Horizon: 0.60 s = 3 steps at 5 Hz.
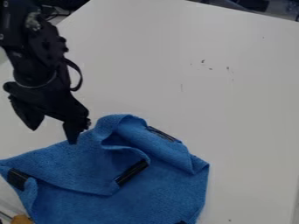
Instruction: Unfold the cloth from the right to left
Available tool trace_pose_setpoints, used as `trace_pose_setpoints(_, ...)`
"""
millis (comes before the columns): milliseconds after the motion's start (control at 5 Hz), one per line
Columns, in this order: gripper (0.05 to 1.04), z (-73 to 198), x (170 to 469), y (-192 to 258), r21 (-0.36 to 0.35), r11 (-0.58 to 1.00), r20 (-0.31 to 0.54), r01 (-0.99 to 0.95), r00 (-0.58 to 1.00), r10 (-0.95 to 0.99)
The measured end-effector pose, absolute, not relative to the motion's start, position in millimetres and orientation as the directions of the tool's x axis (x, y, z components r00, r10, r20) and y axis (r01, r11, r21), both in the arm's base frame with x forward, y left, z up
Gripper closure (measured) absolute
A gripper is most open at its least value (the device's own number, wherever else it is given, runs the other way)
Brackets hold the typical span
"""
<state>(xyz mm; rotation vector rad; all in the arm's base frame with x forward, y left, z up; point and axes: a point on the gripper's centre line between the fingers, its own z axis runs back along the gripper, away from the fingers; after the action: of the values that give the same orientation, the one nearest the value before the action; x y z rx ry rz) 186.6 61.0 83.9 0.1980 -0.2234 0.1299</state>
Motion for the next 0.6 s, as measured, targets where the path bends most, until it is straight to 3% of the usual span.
trace_pose_setpoints(400, 0.083, 70, 176, -17, 0.149, 0.969, 0.173, -0.195, 0.97, 0.169)
trace_pose_setpoints(600, 0.083, 56, 183, -35, 0.15, 0.969, 0.16, -0.196, 0.972, 0.172)
